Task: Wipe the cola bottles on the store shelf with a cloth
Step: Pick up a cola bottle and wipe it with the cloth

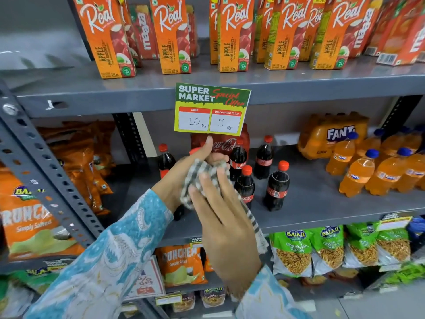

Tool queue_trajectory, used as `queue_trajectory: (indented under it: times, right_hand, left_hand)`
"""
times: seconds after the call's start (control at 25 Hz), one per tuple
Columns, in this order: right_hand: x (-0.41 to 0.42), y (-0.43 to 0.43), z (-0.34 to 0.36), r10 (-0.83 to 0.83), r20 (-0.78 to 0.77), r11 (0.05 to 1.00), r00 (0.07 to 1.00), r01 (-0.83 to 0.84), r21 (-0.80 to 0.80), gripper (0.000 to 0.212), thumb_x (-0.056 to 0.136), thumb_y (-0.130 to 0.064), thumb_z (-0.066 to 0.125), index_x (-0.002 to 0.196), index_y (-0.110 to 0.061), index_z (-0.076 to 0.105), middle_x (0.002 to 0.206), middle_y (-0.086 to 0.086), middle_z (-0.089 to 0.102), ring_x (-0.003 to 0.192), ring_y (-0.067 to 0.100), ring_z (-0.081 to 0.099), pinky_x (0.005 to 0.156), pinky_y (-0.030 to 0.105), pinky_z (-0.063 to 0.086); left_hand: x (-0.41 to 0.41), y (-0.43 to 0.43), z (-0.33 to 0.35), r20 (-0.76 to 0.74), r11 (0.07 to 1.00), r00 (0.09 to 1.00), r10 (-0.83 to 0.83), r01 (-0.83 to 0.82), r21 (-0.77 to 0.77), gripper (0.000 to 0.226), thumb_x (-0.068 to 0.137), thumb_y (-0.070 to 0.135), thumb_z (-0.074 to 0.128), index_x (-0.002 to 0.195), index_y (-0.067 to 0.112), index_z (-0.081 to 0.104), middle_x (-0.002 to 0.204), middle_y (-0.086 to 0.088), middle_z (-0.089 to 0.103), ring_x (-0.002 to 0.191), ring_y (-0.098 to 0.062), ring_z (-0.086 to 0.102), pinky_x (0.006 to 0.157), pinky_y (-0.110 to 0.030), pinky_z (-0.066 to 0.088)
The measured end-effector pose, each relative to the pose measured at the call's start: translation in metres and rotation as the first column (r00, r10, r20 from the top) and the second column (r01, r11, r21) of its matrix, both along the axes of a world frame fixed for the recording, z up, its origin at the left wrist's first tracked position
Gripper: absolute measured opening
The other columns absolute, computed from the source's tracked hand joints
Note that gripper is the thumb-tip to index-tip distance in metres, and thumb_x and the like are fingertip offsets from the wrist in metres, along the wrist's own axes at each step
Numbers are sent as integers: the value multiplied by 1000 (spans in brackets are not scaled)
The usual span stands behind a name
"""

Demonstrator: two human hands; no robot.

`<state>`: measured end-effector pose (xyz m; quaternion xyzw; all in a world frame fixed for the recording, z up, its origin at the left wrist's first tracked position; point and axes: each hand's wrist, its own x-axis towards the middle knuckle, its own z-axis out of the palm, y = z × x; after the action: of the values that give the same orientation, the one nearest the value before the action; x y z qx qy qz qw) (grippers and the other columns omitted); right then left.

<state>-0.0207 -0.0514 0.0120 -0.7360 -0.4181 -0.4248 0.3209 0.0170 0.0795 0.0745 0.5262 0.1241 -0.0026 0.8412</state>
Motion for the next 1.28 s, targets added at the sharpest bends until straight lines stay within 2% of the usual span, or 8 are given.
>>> queue_trajectory:
  times: [0.16, 0.44, 0.6, 0.72, 0.8, 1.04, 1.2, 1.28]
  right_hand:
    - [11, 14, 1, -126, 65, 990, 990, 130, -52, 40, 104, -7, 30, 116, -10, 68, 129, 9, 61, 128, 36, 48, 98, 57, 44]
    - [-4, -15, -41, 4, 107, 989, 994, 12, -147, 30, 102, -9, 44, 104, -5, 73, 121, 7, 66, 131, 30, 44, 102, 54, 42]
    - [2, -8, -13, 36, 47, 999, 998, -35, -16, 32, 104, -7, 37, 116, -2, 66, 126, 12, 62, 129, 38, 46, 102, 52, 44]
    - [20, 7, -2, -108, 27, 993, 994, 110, -50, 31, 100, -8, 42, 120, -8, 65, 134, 11, 57, 132, 39, 42, 101, 60, 40]
    - [21, 6, -19, -113, 26, 990, 993, 115, -87, 33, 100, -7, 38, 121, -8, 64, 135, 10, 56, 133, 39, 40, 101, 60, 40]
    - [5, -25, -56, 7, -1, 984, 1000, -7, -180, 44, 106, -6, 26, 109, 0, 69, 126, 12, 62, 134, 38, 37, 97, 61, 43]
    - [23, -12, -26, -34, -35, 999, 999, 33, -32, 24, 94, 3, 52, 113, 2, 66, 127, 17, 60, 130, 44, 41, 97, 58, 45]
    - [35, -1, -10, -92, -73, 995, 993, 90, -33, 28, 87, 1, 62, 115, -1, 65, 129, 18, 58, 128, 44, 44, 94, 58, 46]
  left_hand:
    - [-1, -2, 4, 85, 999, 996, -41, 39, 24, 48, 63, 53, 64, 82, 10, 73, 100, -4, 74, 98, -15, 68, 92, -36, 52]
    - [6, -9, 2, 46, 995, 995, 88, -90, 32, 41, 59, 51, 62, 47, 12, 67, 63, -4, 71, 66, -15, 70, 76, -32, 52]
    - [9, -5, -7, 24, 999, 999, -33, 32, 38, 45, 61, 57, 66, 58, 13, 66, 77, -5, 67, 82, -18, 64, 85, -34, 47]
    - [7, -5, -6, 12, 987, 988, -156, 156, 44, 50, 62, 61, 70, 74, 12, 64, 89, -6, 61, 88, -22, 57, 92, -38, 44]
    - [7, -8, -10, 21, 990, 996, -86, 83, 112, 47, 57, 61, 71, 63, 14, 70, 85, -4, 71, 93, -21, 63, 96, -39, 47]
    - [15, -16, -15, -45, 991, 996, 79, -73, 112, 39, 60, 50, 64, 50, 13, 68, 68, -4, 72, 71, -14, 69, 72, -28, 54]
    - [20, -16, -12, -152, 997, 987, -47, 54, 46, 39, 65, 49, 73, 67, 11, 64, 76, -5, 65, 65, -16, 66, 60, -27, 57]
    - [23, -14, -8, -171, 988, 973, -153, 156, 4, 46, 60, 50, 80, 76, 14, 57, 78, -3, 56, 66, -16, 61, 63, -27, 55]
